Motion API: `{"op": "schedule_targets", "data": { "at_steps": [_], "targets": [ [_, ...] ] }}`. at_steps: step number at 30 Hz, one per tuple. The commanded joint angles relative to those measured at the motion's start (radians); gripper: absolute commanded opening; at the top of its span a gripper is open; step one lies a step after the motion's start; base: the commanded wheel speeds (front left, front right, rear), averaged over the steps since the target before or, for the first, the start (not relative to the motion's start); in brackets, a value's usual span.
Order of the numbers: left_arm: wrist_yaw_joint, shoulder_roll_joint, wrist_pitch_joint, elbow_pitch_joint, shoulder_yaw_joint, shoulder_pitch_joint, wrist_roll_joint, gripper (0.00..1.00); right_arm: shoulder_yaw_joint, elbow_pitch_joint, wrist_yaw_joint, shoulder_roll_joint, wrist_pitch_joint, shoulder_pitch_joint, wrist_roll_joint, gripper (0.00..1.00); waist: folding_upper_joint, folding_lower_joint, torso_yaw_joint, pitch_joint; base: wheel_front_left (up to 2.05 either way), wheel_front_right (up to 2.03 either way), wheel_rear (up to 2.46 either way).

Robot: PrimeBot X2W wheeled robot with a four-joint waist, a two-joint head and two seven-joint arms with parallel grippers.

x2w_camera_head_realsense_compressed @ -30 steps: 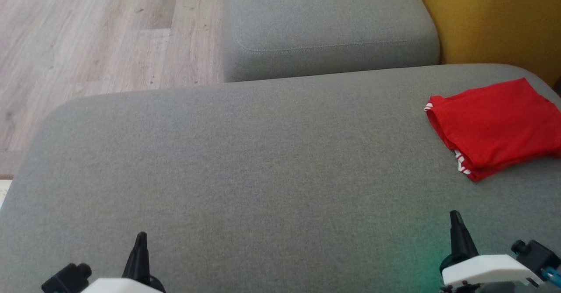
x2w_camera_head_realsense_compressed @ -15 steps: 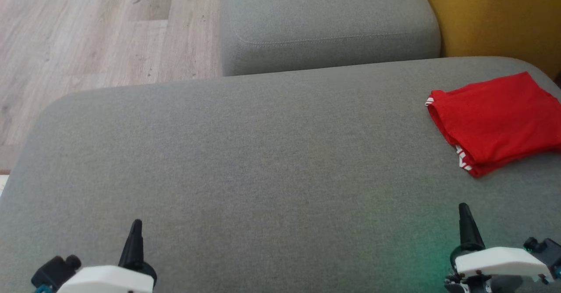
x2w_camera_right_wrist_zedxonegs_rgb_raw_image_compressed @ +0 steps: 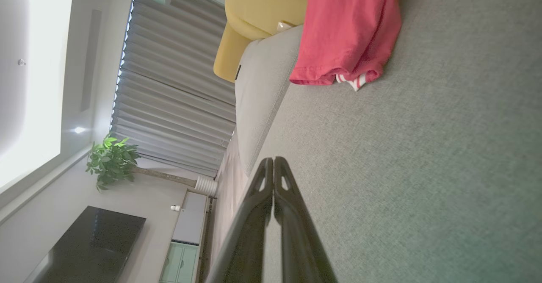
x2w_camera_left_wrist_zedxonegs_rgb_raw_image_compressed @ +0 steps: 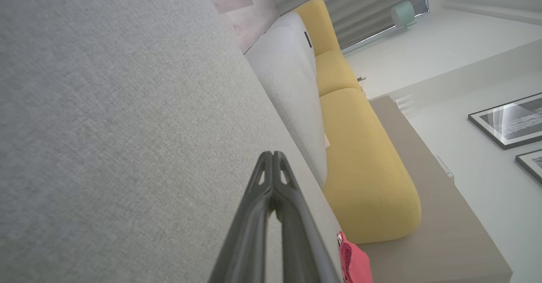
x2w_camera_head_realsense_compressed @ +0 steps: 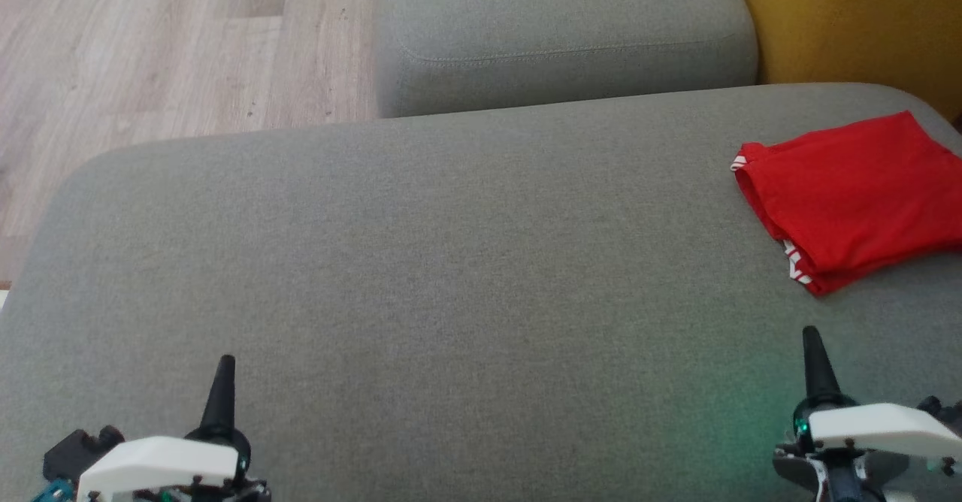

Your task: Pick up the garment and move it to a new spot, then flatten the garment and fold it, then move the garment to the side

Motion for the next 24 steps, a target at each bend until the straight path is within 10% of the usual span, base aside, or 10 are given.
{"op": "schedule_targets", "data": {
  "at_steps": [1, 24],
  "targets": [
    [-0.012, 0.013, 0.012, -0.027, 0.033, -0.069, -0.037, 0.00, 0.006, -0.046, 0.002, -0.004, 0.011, -0.062, 0.036, 0.00, 0.0000, 0.0000, 0.000, 0.003, 0.00, 0.00, 0.00],
    [-0.052, 0.010, 0.077, 0.001, 0.078, -0.146, -0.306, 0.00, -0.038, -0.080, 0.002, -0.004, 0.074, -0.098, 0.288, 0.00, 0.0000, 0.0000, -0.005, 0.039, 0.00, 0.00, 0.00]
  ]
}}
